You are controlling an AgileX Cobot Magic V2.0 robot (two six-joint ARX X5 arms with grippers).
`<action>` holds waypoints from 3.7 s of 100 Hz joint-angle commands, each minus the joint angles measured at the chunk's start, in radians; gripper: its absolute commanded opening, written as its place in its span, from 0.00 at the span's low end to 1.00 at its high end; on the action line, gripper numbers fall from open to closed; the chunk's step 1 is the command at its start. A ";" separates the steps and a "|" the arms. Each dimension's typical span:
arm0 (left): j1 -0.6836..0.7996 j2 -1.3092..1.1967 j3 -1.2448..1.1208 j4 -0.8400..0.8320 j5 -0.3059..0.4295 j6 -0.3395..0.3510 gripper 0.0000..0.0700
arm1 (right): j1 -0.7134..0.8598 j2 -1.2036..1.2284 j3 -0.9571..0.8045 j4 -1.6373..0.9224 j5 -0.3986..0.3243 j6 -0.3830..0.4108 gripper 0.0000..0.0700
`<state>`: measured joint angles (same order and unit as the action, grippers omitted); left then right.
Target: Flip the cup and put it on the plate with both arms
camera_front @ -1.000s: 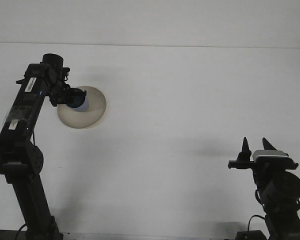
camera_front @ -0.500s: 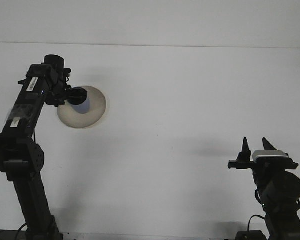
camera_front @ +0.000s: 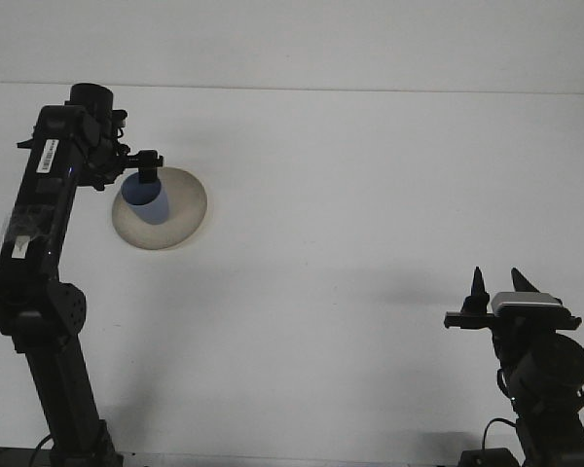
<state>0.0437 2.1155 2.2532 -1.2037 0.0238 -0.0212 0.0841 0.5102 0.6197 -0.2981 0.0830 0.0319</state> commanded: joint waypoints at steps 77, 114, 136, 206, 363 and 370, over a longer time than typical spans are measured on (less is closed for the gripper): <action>-0.172 -0.692 -0.546 0.212 -0.002 -0.033 0.72 | 0.000 0.001 0.007 0.014 0.056 -0.010 0.54; -0.203 -1.214 -1.297 0.771 -0.003 -0.051 0.72 | 0.000 0.001 0.007 0.013 0.056 -0.010 0.54; -0.203 -1.471 -1.589 1.012 -0.109 -0.050 0.72 | 0.000 0.001 0.007 0.013 0.056 -0.009 0.54; -0.201 -1.626 -1.621 0.988 -0.113 -0.051 0.02 | 0.000 0.001 0.007 0.015 0.056 -0.010 0.00; -0.105 -1.965 -2.018 1.310 -0.023 -0.005 0.02 | 0.000 0.001 0.007 0.014 0.056 -0.010 0.00; -0.092 -2.008 -2.078 1.345 -0.023 -0.005 0.02 | 0.000 0.001 0.007 0.014 0.056 -0.010 0.00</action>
<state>-0.0540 0.1322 0.2058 0.1062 -0.0002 -0.0391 0.0841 0.5102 0.6197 -0.2977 0.1352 0.0296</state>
